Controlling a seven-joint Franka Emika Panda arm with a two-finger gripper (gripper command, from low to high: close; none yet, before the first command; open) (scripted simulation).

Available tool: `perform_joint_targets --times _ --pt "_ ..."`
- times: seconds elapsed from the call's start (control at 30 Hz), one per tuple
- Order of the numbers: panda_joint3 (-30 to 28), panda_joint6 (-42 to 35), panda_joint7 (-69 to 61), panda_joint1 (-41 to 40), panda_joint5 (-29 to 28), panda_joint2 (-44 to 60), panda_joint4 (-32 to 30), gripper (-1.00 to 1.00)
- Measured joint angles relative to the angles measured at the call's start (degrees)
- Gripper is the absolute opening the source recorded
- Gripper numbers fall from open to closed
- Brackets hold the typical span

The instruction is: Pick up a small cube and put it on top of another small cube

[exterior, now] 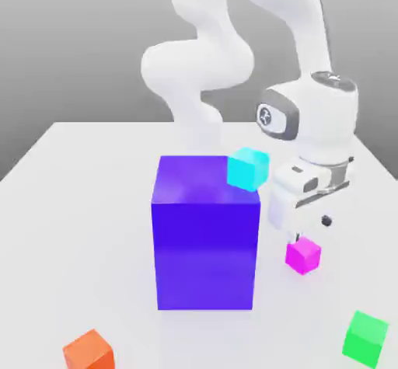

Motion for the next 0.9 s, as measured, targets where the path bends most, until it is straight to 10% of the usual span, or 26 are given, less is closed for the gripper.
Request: perform_joint_targets --times 0.13,0.17,0.67,0.9 --pt "-8.8 6.7 3.2 7.8 -4.1 8.1 1.4 0.00" --pt "-10.0 7.9 3.4 9.1 -4.2 9.6 1.7 -1.00" --pt "-4.1 -4.1 -4.0 6.3 5.8 -5.3 -1.1 -1.00" --pt "-6.0 -10.8 -16.9 4.3 3.9 -3.0 7.8 -1.00"
